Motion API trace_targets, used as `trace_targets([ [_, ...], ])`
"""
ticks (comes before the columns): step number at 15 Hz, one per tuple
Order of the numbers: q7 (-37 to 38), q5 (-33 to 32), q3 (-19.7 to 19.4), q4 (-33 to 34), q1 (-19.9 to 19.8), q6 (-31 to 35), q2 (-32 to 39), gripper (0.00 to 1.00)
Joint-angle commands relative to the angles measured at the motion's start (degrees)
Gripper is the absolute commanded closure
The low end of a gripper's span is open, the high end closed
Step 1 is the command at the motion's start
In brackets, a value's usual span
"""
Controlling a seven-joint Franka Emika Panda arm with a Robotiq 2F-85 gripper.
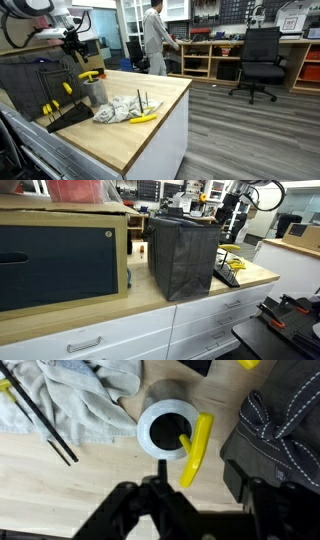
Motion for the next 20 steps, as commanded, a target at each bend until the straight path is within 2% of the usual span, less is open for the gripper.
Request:
trace_targets([
  [1, 3.38, -1.33, -0.26, 2.94, 0.18, -0.86, 2.37, 0.09],
  [2, 4.31, -1.89, -0.31, 3.52, 0.23, -0.8, 3.27, 0.01],
  [3, 5.05, -2.31, -0.33, 4.11, 0.26, -0.96, 4.19, 0.0],
  [11, 9.99, -1.81, 0.09, 11.71, 0.68, -4.13, 13.96, 0.0],
  [12, 10.18, -1.5, 0.2, 12.34, 0.62, -4.57, 14.58, 0.25],
  [14, 9.59, -0.95, 0.44, 13.06, 0.41, -5.2, 15.29, 0.34],
  [20, 8.85, 0.6, 0.76, 13.54, 0.03, -7.87, 15.43, 0.82],
])
